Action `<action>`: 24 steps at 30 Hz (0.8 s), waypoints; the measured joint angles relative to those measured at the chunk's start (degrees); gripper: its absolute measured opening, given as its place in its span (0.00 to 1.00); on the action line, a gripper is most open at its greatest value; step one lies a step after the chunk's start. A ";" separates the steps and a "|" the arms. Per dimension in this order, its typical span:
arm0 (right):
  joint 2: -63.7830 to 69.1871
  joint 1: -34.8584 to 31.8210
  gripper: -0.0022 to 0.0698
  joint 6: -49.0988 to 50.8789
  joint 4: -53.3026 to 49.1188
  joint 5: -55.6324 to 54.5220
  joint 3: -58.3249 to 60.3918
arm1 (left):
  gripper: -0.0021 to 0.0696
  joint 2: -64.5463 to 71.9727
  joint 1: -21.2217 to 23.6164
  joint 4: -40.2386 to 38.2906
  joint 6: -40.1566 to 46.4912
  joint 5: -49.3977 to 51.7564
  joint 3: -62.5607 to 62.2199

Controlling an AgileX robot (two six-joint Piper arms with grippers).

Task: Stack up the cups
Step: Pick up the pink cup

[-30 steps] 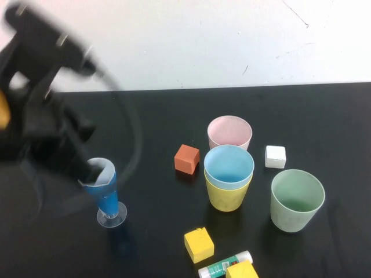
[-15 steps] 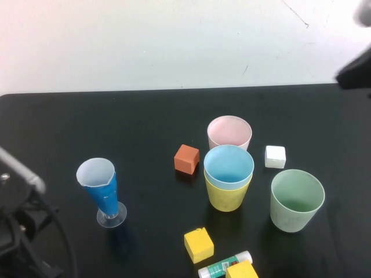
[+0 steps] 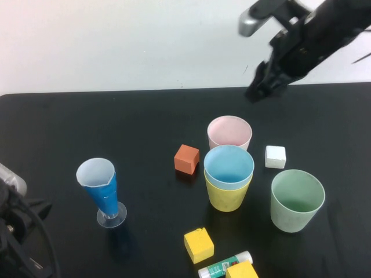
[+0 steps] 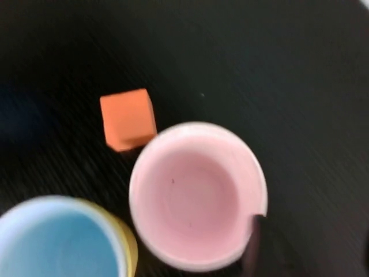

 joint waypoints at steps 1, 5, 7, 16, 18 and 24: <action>1.64 0.17 0.55 0.09 0.15 0.00 -0.85 | 0.03 0.00 0.00 0.00 0.00 0.00 0.00; 7.39 0.80 0.66 0.69 -0.73 0.00 -4.29 | 0.03 -0.02 0.00 0.00 -0.14 0.00 0.00; 9.49 0.80 0.67 1.45 -1.15 0.00 -5.44 | 0.03 -0.02 0.00 0.00 -0.13 0.00 0.00; 16.01 0.80 0.62 3.17 -2.03 0.37 -6.67 | 0.03 -0.12 0.00 0.00 -0.13 0.00 0.00; 16.73 0.80 0.53 3.26 -2.03 0.63 -6.67 | 0.03 -0.12 0.00 0.00 -0.13 0.00 0.00; 17.06 0.80 0.13 4.49 -1.66 1.56 -6.78 | 0.03 -0.12 0.00 -0.23 -0.13 0.00 0.00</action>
